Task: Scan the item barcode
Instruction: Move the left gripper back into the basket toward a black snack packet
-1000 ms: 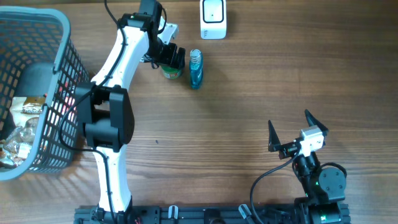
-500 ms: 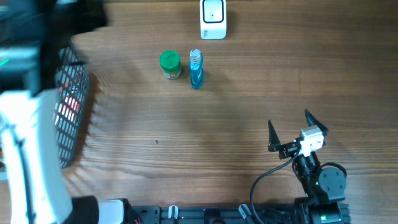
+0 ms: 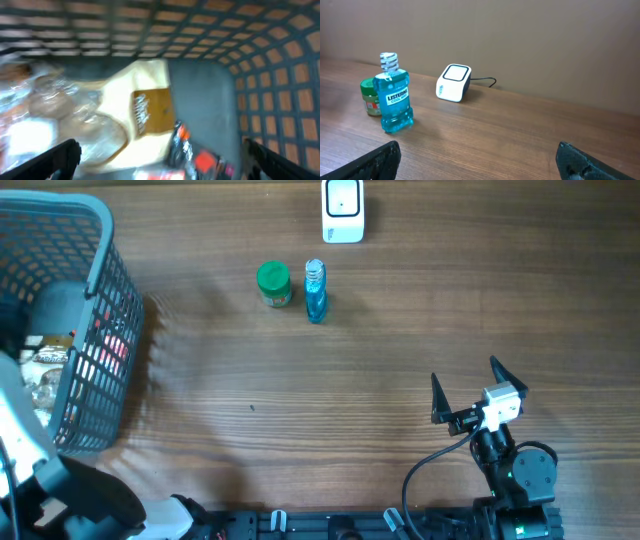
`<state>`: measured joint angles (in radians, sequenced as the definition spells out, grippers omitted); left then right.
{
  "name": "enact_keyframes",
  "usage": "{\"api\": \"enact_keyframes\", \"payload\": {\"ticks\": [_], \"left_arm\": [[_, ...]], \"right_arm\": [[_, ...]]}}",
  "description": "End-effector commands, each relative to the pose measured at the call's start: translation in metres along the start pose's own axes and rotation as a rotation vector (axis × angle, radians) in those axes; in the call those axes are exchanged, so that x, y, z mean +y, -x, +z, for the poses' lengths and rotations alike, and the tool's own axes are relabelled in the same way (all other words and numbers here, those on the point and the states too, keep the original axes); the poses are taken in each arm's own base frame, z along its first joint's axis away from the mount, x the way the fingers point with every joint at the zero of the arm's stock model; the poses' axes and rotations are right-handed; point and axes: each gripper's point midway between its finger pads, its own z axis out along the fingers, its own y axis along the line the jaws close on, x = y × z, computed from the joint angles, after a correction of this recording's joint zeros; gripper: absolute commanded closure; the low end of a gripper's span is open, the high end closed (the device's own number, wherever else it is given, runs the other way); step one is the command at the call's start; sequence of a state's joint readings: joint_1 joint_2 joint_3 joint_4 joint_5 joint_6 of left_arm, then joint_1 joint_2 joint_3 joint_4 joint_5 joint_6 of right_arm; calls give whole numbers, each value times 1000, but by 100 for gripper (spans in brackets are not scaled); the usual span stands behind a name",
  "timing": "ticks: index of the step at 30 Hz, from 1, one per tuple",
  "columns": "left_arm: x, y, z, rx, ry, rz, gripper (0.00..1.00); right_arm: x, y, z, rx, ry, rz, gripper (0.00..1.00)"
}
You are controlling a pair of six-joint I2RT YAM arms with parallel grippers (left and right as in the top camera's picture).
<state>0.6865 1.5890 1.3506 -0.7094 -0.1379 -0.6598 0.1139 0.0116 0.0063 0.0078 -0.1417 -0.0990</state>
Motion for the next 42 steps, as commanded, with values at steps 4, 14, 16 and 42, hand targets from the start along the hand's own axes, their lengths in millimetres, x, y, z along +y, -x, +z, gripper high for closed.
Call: {"api": "enact_keyframes", "payload": {"ticks": [4, 14, 16, 42], "left_arm": [[-20, -83, 64, 133, 21, 106, 0], [-16, -135, 96, 333, 32, 70, 0], [-9, -144, 97, 369, 58, 63, 0], [-26, -129, 104, 333, -28, 16, 96]], "right_arm": [[1, 2, 0, -9, 8, -7, 0], [1, 2, 0, -10, 8, -8, 0], [1, 2, 0, -9, 8, -8, 0], [1, 2, 0, -10, 8, -7, 0]]}}
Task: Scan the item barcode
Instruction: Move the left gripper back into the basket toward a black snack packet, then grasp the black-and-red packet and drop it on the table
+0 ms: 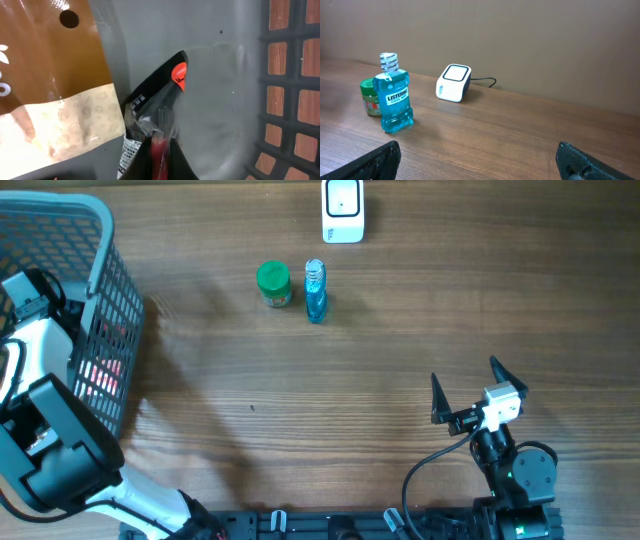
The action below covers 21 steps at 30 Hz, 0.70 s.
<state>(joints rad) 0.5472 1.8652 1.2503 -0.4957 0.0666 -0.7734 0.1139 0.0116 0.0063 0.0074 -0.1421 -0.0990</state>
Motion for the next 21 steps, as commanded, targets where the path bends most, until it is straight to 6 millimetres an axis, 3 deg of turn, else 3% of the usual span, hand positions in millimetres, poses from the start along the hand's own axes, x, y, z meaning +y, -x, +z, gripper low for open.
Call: {"api": "enact_keyframes", "payload": {"ticks": [1, 4, 7, 12, 15, 18, 19, 21], "left_arm": [[17, -7, 9, 26, 54, -7, 96], [4, -2, -1, 17, 11, -5, 96], [-27, 21, -42, -55, -80, 3, 96], [-64, 72, -156, -228, -232, -17, 96], [-81, 86, -228, -307, -352, -15, 96], [-114, 69, -310, -309, -592, 36, 96], [-132, 50, -337, -270, -709, 92, 96], [-158, 11, -368, -201, -856, 202, 96]], "right_arm": [[1, 2, 0, -10, 8, -7, 0], [1, 2, 0, -10, 8, -7, 0], [1, 2, 0, -10, 8, -7, 0], [1, 2, 0, -10, 8, -7, 0], [1, 2, 0, -10, 8, -7, 0], [1, 2, 0, -10, 8, -7, 0], [1, 2, 0, -10, 8, -7, 0], [1, 2, 0, -10, 8, -7, 0]]}}
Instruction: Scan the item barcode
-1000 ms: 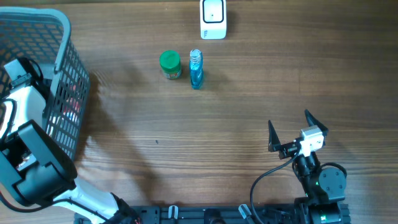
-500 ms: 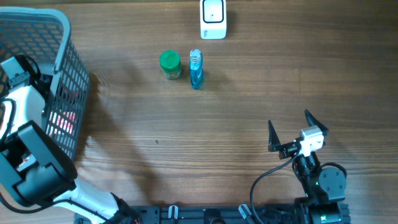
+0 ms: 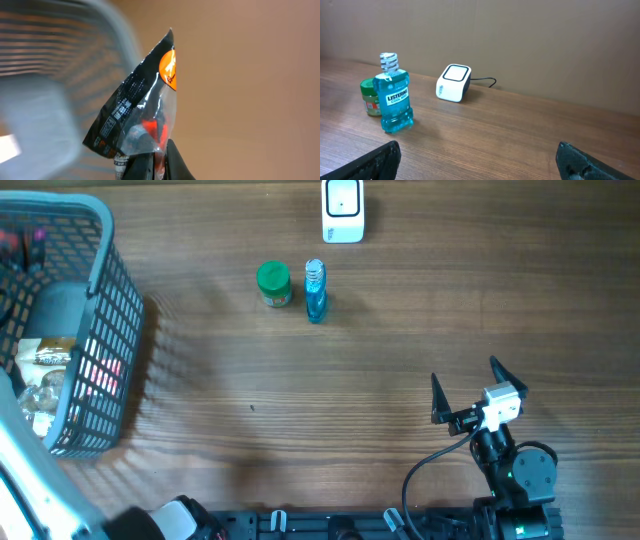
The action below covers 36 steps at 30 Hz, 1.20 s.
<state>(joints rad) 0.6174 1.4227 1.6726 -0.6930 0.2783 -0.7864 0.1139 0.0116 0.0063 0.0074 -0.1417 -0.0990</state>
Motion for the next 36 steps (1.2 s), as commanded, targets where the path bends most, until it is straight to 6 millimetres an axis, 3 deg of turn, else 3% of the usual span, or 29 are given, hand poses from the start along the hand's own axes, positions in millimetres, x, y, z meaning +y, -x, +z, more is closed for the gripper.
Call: {"api": "enact_keyframes", "payload": {"ticks": [1, 2, 3, 6, 7, 8, 10, 13, 14, 16, 20, 23, 25, 27, 29, 30, 31, 32, 34, 35, 36], "left_arm": [[-90, -58, -45, 186, -314, 90, 96], [-101, -79, -46, 220, -333, 137, 96], [-112, -112, -44, 266, -333, 212, 96], [-102, -198, -33, 313, -148, 473, 96], [-82, -239, -26, 328, -21, 617, 96], [-68, -263, -21, 362, 36, 679, 96], [-39, -306, -10, 456, 110, 746, 96], [22, -360, 17, 570, 223, 743, 96], [51, -384, 25, 636, 246, 747, 96], [82, -398, 30, 661, 287, 740, 96], [123, -412, 33, 677, 328, 737, 96], [134, -415, 33, 677, 345, 718, 96], [128, -411, 36, 651, 332, 717, 96], [102, -391, 39, 591, 277, 728, 95], [51, -346, 33, 489, 176, 726, 38], [12, -305, 21, 405, 105, 704, 0], [-22, -260, 4, 314, 45, 671, 0], [-61, -185, -28, 154, -15, 599, 0], [-74, -120, -55, 12, -19, 520, 0], [-72, -92, -65, -48, 0, 487, 0], [-55, -49, -76, -137, 76, 422, 0]], "right_arm": [[1, 2, 0, -10, 8, -7, 0], [1, 2, 0, -10, 8, -7, 0], [1, 2, 0, -10, 8, -7, 0], [1, 2, 0, -10, 8, -8, 0], [1, 2, 0, -10, 8, -7, 0], [1, 2, 0, -10, 8, -7, 0], [1, 2, 0, -10, 8, -7, 0], [1, 2, 0, -10, 8, -7, 0], [1, 2, 0, -10, 8, -7, 0], [1, 2, 0, -10, 8, -7, 0], [1, 2, 0, -10, 8, -7, 0], [1, 2, 0, -10, 8, -7, 0], [1, 2, 0, -10, 8, -7, 0], [1, 2, 0, -10, 8, -7, 0], [1, 2, 0, -10, 8, -7, 0], [1, 2, 0, -10, 8, -7, 0], [1, 2, 0, -10, 8, -7, 0], [1, 2, 0, -10, 8, -7, 0], [1, 2, 0, -10, 8, -7, 0], [1, 2, 0, -10, 8, -7, 0], [1, 2, 0, -10, 8, -7, 0]]}}
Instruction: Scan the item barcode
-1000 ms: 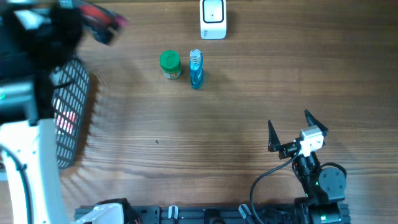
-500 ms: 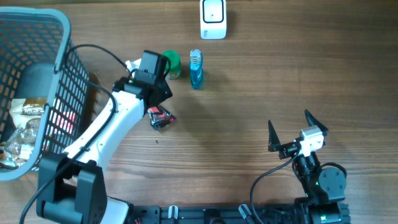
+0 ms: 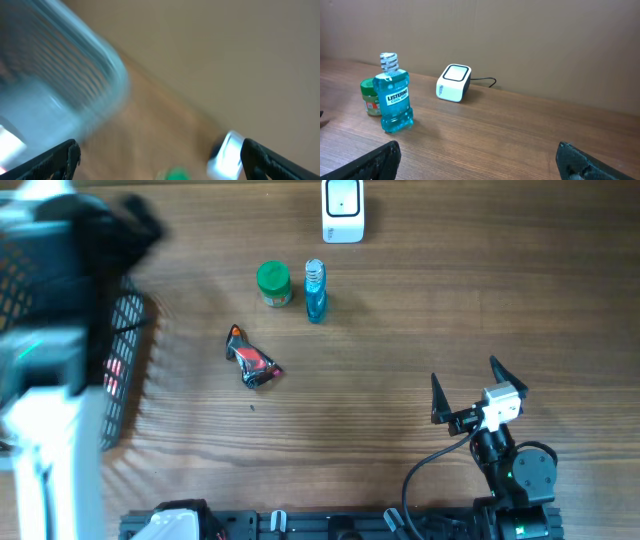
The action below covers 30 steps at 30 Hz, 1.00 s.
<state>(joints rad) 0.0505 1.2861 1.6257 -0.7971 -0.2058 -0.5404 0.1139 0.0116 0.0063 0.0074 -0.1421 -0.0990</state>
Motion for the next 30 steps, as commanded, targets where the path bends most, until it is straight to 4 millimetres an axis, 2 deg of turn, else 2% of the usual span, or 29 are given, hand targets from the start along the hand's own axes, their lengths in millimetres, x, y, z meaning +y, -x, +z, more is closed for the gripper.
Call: {"api": "enact_keyframes", "payload": {"ticks": [1, 2, 4, 6, 7, 8, 10, 12, 15, 19, 23, 25, 30], "left_arm": [[87, 72, -41, -176, 217, -144, 0], [128, 76, -43, -178, 323, -238, 0], [186, 70, -38, -118, 446, -342, 0], [232, 52, -21, -23, 564, -406, 0], [253, 35, -4, 63, 624, -431, 0], [262, 23, 10, 121, 647, -440, 0], [271, -13, 41, 282, 647, -522, 0], [277, -44, 59, 410, 662, -577, 0], [290, -86, 75, 561, 733, -585, 0], [298, -132, 102, 593, 729, -571, 0], [307, -187, 123, 618, 712, -538, 0], [309, -193, 125, 615, 715, -529, 0], [313, -194, 125, 596, 744, -555, 0]], "right_arm": [[1, 2, 0, -10, 8, -8, 0], [1, 2, 0, -10, 8, -7, 0], [1, 2, 0, -10, 8, -7, 0], [1, 2, 0, -10, 8, -8, 0], [1, 2, 0, -10, 8, -7, 0], [1, 2, 0, -10, 8, -7, 0], [1, 2, 0, -10, 8, -7, 0], [1, 2, 0, -10, 8, -7, 0], [1, 2, 0, -10, 8, -7, 0], [1, 2, 0, -10, 8, -7, 0], [1, 2, 0, -10, 8, -7, 0], [1, 2, 0, -10, 8, -7, 0], [1, 2, 0, -10, 8, -7, 0]]}}
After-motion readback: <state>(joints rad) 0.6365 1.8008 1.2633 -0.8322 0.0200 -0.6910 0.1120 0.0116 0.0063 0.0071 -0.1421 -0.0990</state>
